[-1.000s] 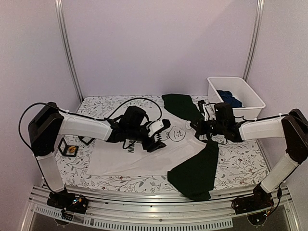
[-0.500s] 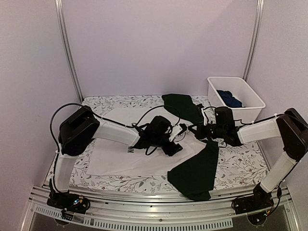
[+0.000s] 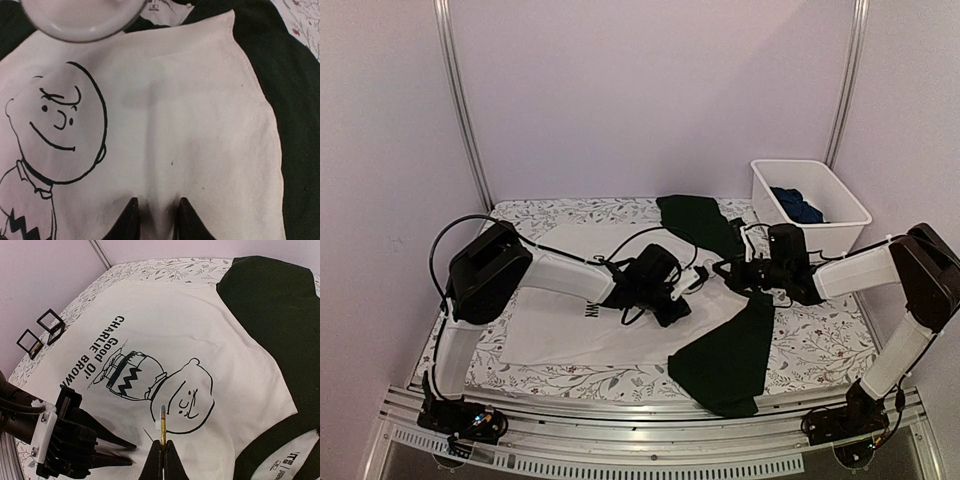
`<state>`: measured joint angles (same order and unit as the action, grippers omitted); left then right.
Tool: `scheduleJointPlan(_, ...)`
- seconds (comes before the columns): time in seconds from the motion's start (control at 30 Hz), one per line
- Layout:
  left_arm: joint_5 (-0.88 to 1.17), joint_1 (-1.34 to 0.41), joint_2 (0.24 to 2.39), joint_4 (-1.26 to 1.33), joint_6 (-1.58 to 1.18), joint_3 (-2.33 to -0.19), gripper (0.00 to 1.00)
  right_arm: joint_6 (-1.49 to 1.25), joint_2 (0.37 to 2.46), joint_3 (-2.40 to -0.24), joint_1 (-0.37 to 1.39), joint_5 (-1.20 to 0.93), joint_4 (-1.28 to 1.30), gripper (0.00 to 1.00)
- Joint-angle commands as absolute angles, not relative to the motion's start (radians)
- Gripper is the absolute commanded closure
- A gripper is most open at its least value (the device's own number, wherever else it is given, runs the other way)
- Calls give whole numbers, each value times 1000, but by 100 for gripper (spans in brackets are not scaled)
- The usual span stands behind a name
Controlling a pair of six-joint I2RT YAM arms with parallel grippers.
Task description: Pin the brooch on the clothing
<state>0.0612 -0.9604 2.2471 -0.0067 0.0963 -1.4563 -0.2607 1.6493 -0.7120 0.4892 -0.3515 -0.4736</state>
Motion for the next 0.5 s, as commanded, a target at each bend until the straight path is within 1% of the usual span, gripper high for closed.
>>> scheduleJointPlan(0.0, 94, -961, 2262, -63, 104, -1447, 93, -252, 1675, -683, 479, -361, -497, 100)
scheduleJointPlan(0.03, 109, -959, 2248, -65, 103, -1440, 99, -243, 1677, -681, 478, -362, -499, 100)
scheduleJointPlan(0.17, 198, -946, 2182, -89, 117, -1423, 100, -188, 1691, -647, 479, -393, -589, 100)
scheduleJointPlan(0.27, 281, -925, 2155, -109, 152, -1432, 100, -139, 1687, -602, 482, -419, -718, 100)
scheduleJointPlan(0.47, 425, -887, 2157, -85, 235, -1439, 100, -35, 1704, -495, 504, -393, -1002, 100)
